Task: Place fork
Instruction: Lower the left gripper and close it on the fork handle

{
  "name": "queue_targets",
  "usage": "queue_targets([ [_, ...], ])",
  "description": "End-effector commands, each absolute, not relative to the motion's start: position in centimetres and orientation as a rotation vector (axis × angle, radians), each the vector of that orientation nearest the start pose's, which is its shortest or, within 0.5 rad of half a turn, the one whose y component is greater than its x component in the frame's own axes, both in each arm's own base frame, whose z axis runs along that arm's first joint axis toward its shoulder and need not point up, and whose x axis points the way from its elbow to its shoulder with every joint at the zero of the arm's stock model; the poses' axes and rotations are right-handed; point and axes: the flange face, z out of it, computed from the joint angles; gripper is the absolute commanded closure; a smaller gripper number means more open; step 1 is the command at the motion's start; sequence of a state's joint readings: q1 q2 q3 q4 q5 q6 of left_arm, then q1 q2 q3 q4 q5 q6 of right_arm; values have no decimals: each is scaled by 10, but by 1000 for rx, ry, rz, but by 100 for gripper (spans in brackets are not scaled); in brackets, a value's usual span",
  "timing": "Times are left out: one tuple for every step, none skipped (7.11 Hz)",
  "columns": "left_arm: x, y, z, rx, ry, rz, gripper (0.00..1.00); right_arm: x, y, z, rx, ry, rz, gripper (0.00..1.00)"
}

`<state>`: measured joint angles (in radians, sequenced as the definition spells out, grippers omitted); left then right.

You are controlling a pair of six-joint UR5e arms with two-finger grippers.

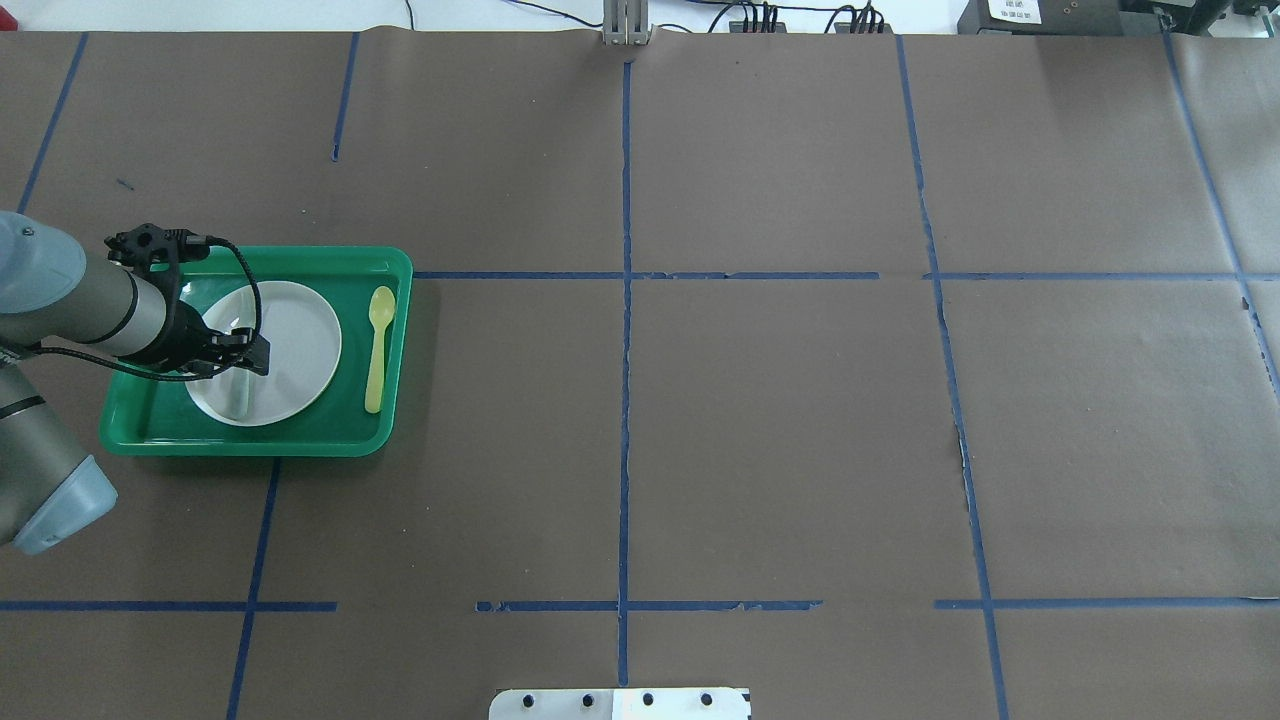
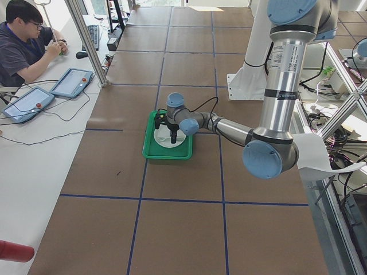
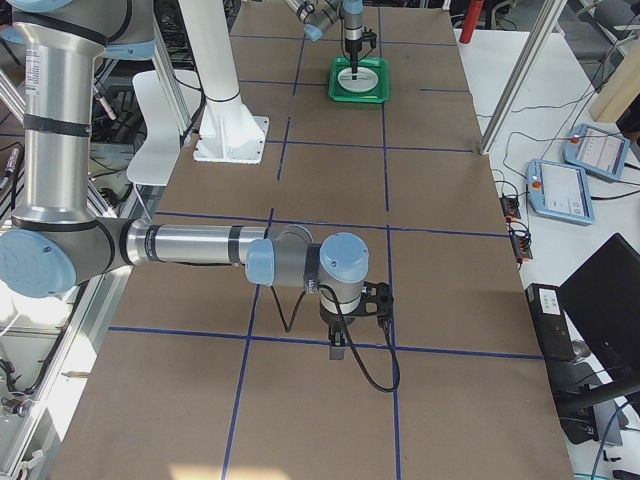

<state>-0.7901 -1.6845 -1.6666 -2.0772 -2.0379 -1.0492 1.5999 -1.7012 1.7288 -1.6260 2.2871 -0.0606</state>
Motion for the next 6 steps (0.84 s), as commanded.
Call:
queue_targets([
  [335, -464, 508, 68, 825, -87, 31, 81, -432, 651, 6, -717, -21, 0],
  [335, -464, 509, 66, 822, -87, 41, 81, -432, 651, 5, -717, -19, 0],
  [335, -464, 512, 60, 817, -89, 54, 81, -432, 651, 6, -717, -21, 0],
  [336, -464, 513, 59, 816, -89, 55, 81, -432, 651, 5, -717, -19, 0],
  [337, -464, 513, 58, 816, -88, 55, 81, -432, 651, 6, -717, -21, 0],
  [336, -465, 511, 61, 818, -89, 65, 81, -432, 651, 6, -717, -21, 0],
])
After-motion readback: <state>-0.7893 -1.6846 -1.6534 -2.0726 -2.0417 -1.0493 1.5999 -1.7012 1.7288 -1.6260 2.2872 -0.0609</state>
